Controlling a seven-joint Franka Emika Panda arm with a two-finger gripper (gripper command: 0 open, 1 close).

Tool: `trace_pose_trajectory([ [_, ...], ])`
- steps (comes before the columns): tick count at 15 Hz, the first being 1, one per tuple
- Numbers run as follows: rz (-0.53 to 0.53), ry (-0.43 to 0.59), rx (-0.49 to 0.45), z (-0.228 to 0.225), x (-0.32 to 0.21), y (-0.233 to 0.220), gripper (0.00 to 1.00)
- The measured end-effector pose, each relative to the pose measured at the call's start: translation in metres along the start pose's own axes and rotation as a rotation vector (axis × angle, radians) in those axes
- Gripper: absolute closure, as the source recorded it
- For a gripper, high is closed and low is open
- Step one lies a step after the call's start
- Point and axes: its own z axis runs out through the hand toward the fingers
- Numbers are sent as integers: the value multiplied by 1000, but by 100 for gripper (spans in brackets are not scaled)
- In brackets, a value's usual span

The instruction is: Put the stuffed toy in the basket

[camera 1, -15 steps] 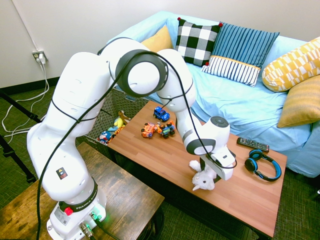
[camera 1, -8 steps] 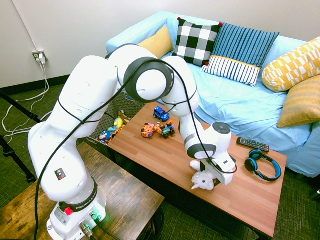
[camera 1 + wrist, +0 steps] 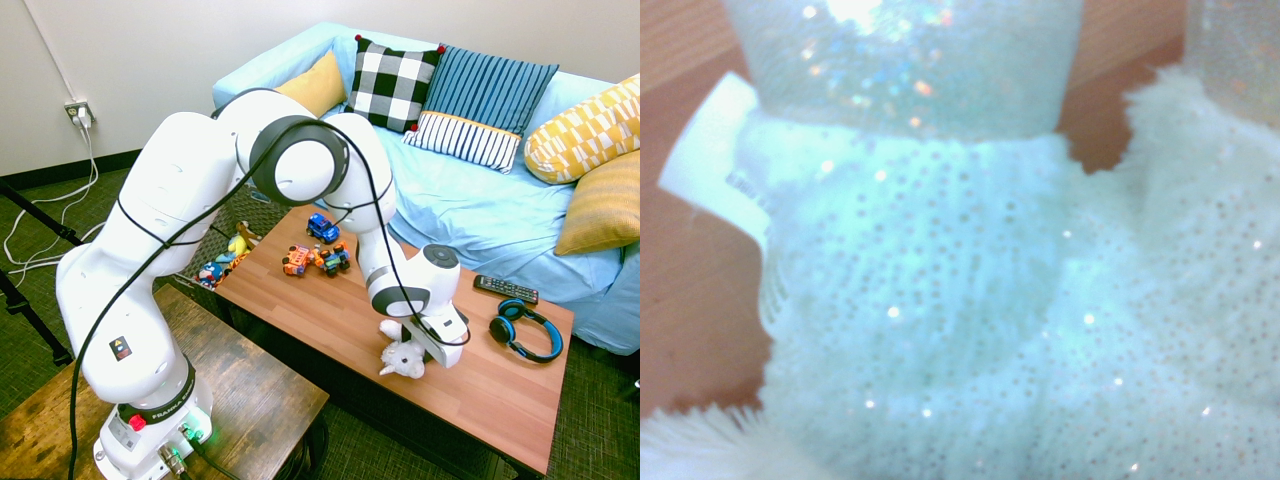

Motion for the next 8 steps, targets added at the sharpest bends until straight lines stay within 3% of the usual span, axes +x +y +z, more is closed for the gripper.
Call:
trace_pose_trajectory([
  [5, -8, -19, 19, -10, -1, -12, 100],
  [8, -27, -35, 66, -51, -9, -40, 100],
])
